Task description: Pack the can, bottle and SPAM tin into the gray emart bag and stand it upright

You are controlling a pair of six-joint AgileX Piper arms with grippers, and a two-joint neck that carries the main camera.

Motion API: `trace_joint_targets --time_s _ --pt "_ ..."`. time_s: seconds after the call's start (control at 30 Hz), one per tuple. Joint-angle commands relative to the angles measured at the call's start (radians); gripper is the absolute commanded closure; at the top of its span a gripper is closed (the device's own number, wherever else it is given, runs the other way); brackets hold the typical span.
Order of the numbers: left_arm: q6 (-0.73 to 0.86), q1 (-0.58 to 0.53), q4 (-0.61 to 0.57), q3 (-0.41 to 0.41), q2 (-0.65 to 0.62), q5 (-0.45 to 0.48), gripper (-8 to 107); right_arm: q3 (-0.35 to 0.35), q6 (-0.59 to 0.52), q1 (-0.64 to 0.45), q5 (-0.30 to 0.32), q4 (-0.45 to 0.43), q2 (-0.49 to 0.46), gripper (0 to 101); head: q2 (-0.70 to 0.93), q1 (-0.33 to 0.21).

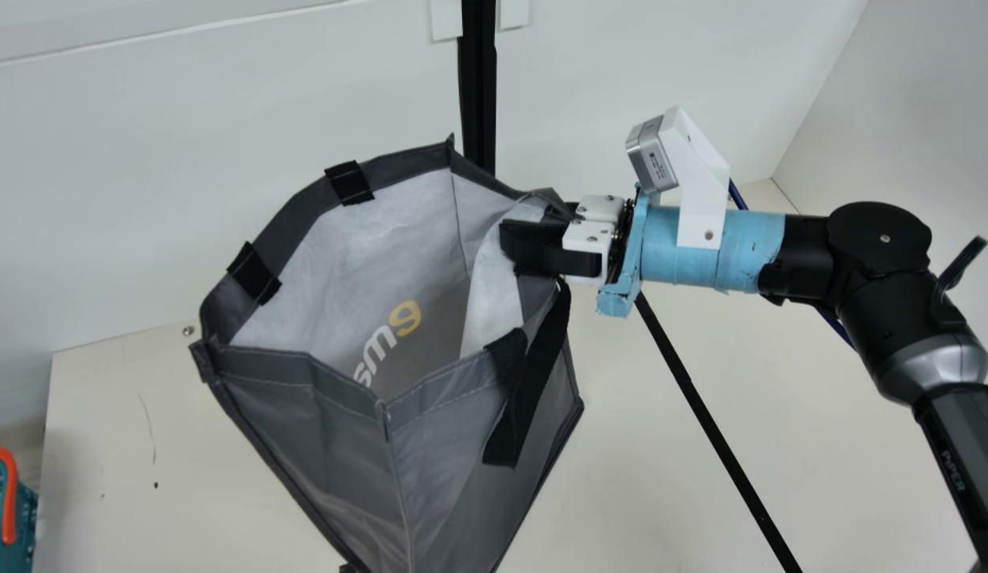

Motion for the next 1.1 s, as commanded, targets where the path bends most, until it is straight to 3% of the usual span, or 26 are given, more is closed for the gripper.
trace_joint_targets --time_s 0.0,0.6,1.07 --pt "0.000 0.000 0.000 0.000 0.000 0.000 9 0.000 0.000 0.000 0.000 0.000 0.000 101 -0.002 -0.023" --pt "0.000 0.000 0.000 -0.002 0.000 0.001 9 0.004 0.021 -0.004 -0.003 -0.010 -0.025 101 -0.002 -0.023" --pt "0.000 0.000 0.000 -0.002 0.000 0.001 9 -0.096 0.019 -0.145 -0.021 -0.061 0.024 101 -0.002 -0.023"
